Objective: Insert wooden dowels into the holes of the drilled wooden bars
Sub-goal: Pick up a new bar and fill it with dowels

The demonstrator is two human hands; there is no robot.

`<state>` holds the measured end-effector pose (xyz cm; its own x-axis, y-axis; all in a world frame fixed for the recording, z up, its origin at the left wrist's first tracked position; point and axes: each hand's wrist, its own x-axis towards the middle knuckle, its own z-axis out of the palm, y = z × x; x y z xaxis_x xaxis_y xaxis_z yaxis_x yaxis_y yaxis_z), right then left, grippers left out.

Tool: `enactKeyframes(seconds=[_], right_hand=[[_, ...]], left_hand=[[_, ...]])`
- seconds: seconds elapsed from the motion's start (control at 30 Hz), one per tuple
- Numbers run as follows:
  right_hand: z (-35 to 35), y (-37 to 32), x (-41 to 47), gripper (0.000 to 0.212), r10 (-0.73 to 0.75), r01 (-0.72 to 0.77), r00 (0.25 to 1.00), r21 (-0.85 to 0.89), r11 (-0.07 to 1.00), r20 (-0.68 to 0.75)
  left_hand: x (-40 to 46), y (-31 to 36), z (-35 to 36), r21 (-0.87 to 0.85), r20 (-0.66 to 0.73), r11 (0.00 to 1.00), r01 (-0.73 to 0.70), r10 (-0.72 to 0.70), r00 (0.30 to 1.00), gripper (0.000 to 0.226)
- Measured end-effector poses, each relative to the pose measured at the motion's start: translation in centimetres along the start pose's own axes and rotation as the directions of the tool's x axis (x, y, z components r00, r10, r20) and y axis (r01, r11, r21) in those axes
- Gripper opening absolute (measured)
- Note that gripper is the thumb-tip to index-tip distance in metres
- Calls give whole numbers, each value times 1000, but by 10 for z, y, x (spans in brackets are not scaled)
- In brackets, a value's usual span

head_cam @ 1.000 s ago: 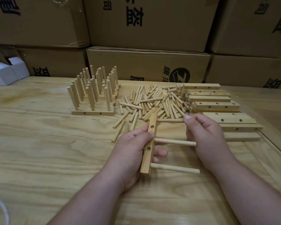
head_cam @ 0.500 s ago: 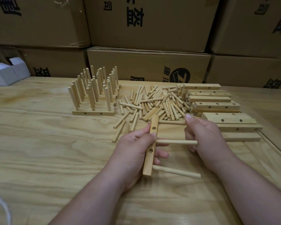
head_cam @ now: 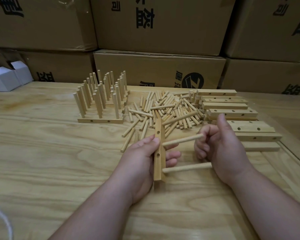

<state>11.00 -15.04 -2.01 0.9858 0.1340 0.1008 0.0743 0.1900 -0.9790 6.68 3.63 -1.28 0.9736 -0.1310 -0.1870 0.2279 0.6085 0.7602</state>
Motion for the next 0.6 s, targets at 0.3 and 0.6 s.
enactKeyframes(seconds=[0.3, 0.6], right_hand=[[17, 2, -10, 36, -130, 115, 990, -241, 964, -50], [38, 4, -18, 10, -154, 117, 984, -331, 936, -88]], left_hand=[[7, 3, -6, -245, -7, 968, -49, 49, 999, 34], [12, 3, -13, -318, -106, 927, -196, 170, 980, 33]])
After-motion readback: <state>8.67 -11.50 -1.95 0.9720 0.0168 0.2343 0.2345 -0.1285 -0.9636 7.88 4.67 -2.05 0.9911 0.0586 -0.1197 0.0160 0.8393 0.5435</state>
